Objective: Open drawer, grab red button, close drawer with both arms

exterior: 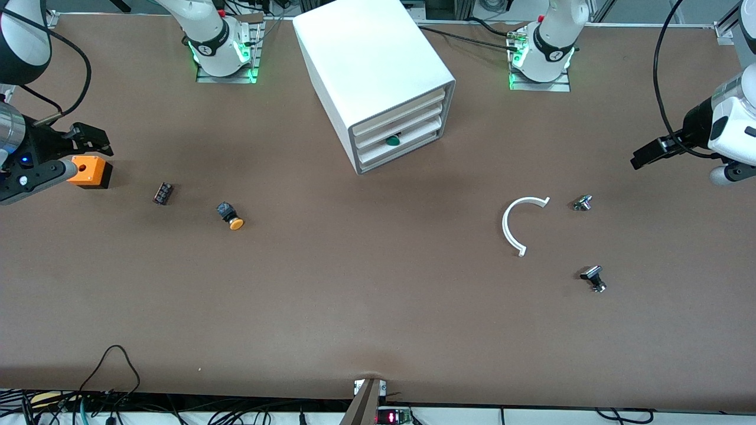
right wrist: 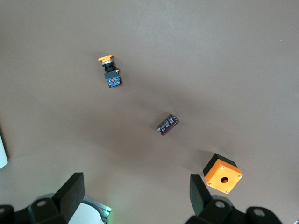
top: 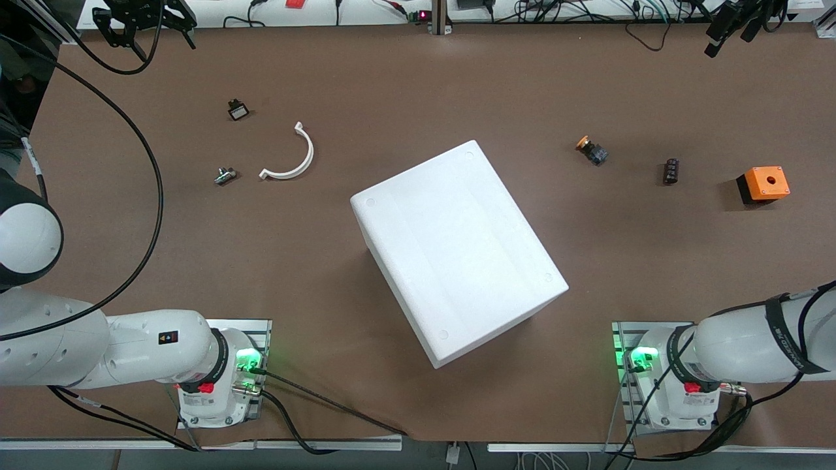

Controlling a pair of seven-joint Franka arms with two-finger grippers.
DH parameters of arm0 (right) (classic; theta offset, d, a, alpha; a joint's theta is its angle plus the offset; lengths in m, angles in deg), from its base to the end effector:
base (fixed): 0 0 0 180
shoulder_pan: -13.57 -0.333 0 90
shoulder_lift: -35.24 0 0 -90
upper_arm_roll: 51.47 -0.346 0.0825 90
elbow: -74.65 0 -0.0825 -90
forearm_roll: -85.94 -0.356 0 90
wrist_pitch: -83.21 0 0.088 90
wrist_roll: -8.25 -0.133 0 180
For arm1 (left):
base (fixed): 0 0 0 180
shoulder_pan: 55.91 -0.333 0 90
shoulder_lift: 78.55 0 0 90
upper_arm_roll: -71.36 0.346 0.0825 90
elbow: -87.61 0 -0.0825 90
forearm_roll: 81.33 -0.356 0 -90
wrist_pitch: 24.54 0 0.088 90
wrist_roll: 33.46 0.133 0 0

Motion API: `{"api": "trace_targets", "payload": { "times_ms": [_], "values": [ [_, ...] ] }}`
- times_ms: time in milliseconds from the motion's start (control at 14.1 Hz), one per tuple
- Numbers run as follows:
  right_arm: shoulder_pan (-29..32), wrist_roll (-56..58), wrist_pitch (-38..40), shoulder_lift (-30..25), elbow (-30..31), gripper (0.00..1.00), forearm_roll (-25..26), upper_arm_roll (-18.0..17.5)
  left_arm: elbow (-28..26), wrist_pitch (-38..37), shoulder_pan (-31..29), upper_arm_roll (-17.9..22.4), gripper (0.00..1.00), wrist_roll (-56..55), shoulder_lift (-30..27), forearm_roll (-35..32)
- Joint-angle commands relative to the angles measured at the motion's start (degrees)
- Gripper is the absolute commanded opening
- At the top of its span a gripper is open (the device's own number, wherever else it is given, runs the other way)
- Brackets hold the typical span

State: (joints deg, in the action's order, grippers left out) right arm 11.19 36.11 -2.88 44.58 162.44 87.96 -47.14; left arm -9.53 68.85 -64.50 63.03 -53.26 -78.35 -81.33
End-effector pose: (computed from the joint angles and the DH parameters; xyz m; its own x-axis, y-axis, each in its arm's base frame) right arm 0.5615 -0.0208 0.5517 0.8806 0.4337 -0.1909 0.4331 -0.9001 -0.0475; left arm 0.5259 0.0025 0.5763 0.9371 0.3430 -0.0650 0.3422 -0.9393 -0.0228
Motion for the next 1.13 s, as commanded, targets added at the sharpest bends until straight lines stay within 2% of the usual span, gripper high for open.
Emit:
{"api": "trace_targets", "payload": {
  "times_ms": [0,212,1061],
  "values": [
    [0.3,-0.8,0.7,-0.1,-0.3,1.00,0.9,-0.5,0.8,-1.5,-0.4,-0.6,1.00,3.4,-0.1,-1.0],
    [0.1,-2.1,0.7,-0.1,-0.3,1.00,0.9,-0.5,2.2,-2.5,-1.2,-0.2,1.00,4.9,0.7,-0.5],
    [0.1,-2.5,0.7,-0.1,-0.3,1.00,0.8,-0.5,2.0,-2.5,-1.5,-0.3,1.00,4.5,1.3,-0.2]
  ]
}}
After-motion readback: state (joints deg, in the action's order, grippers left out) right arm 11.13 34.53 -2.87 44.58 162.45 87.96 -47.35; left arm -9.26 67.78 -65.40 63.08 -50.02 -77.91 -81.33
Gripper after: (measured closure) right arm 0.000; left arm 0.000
